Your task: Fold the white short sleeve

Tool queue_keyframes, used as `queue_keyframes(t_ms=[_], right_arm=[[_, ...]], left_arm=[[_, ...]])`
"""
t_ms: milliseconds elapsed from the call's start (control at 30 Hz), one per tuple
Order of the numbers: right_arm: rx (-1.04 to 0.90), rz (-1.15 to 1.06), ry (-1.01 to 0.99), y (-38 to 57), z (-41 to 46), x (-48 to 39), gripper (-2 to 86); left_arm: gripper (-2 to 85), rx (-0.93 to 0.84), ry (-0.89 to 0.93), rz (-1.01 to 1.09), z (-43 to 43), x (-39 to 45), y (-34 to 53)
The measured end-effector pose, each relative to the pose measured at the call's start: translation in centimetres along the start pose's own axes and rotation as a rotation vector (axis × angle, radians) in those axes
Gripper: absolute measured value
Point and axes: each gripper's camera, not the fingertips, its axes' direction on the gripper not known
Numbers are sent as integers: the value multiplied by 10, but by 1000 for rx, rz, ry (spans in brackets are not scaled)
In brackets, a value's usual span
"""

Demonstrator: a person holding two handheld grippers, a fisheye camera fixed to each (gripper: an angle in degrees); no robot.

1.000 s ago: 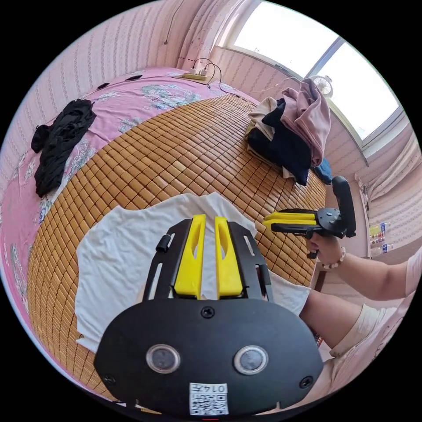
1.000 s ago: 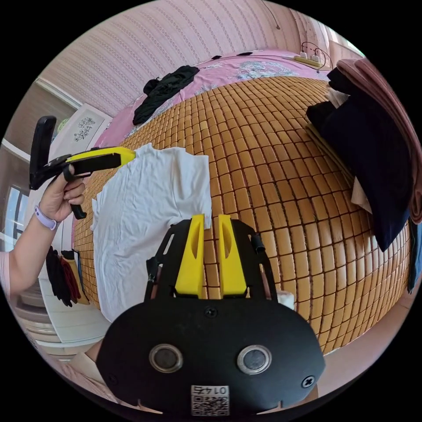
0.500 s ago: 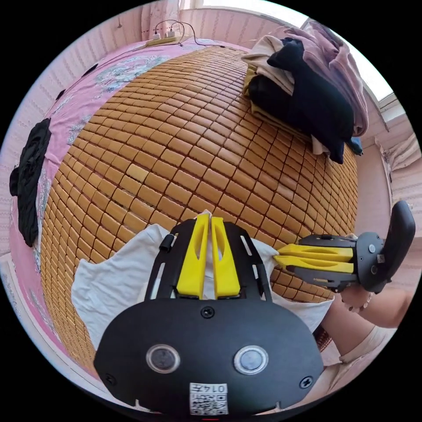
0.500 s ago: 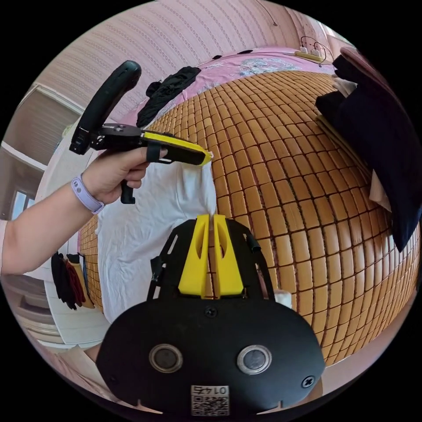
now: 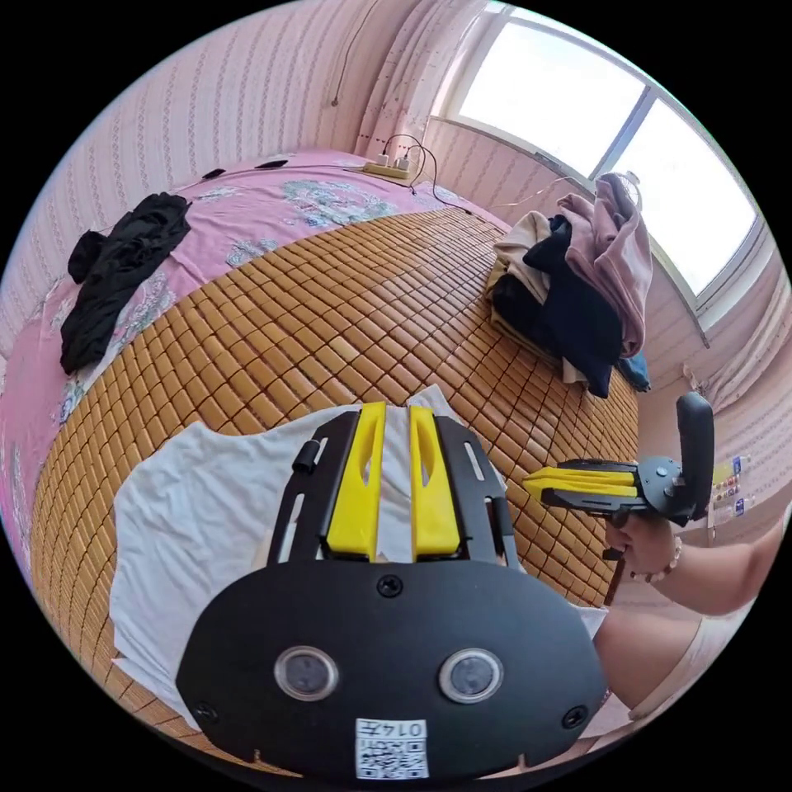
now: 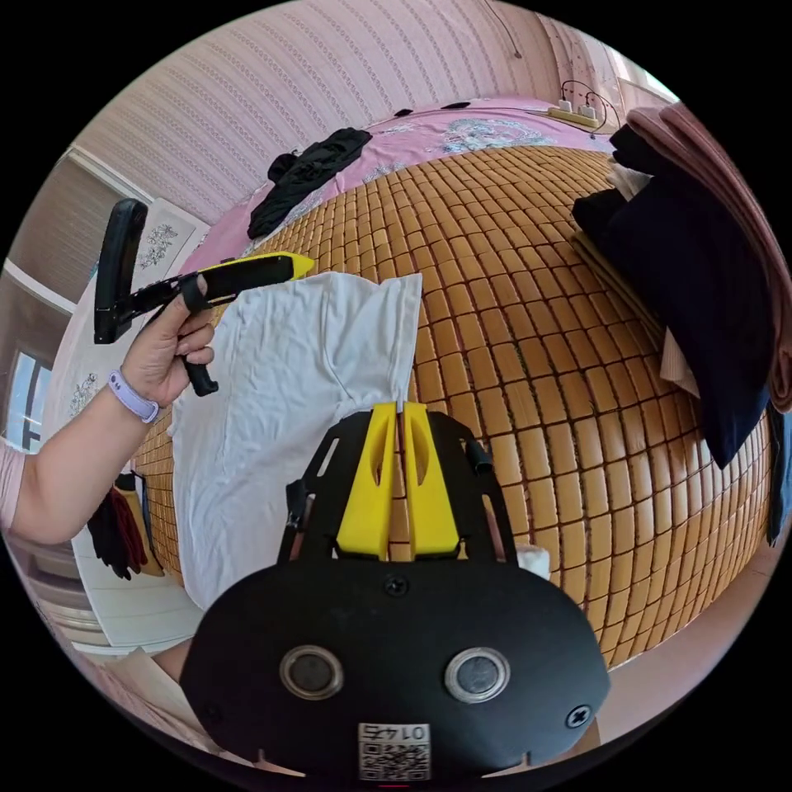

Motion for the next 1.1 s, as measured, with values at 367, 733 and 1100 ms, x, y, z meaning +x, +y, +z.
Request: queue_keyframes(t_ms=[367,733,1100], right_arm=[[-132,-443,-173,-34,40,-165,9],[-224,-902,-260,-58,146,-429,56],[-284,-983,-16,-68,213,-524,-3]], left_arm=[[44,-23,-354,-703,-157,-103,252],[72,157,-287,-959,-210,-167,355],[-2,108,-220,-955,-227,-172,384]])
